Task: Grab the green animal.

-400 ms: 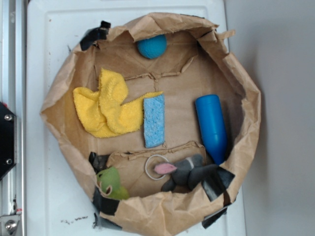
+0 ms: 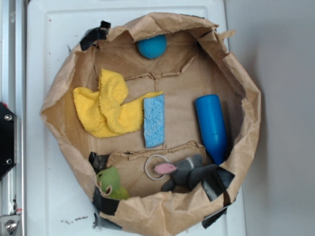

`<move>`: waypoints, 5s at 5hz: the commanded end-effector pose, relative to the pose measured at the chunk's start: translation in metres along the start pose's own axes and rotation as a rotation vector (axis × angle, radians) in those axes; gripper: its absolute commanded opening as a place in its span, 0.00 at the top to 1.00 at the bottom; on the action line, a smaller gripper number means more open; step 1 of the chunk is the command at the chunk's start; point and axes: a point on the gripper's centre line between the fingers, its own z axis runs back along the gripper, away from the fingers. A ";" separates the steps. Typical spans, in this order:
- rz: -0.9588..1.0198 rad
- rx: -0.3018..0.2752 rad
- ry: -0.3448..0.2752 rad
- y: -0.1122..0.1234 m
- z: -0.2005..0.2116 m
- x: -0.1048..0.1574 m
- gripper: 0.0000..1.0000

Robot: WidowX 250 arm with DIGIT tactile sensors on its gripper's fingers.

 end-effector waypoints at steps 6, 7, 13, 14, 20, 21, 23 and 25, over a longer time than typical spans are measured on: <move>0.205 -0.099 0.180 -0.005 -0.064 0.099 0.00; 0.097 -0.186 0.203 -0.008 -0.077 0.115 0.00; -0.188 -0.216 0.297 0.010 -0.089 0.127 0.00; -0.350 -0.327 0.322 0.021 -0.096 0.132 0.00; -0.643 -0.265 0.175 0.004 -0.138 0.135 0.00; -0.652 -0.246 0.181 0.009 -0.149 0.141 0.00; -0.727 -0.169 0.241 -0.009 -0.177 0.130 0.00; -0.775 -0.226 0.307 -0.019 -0.180 0.105 0.00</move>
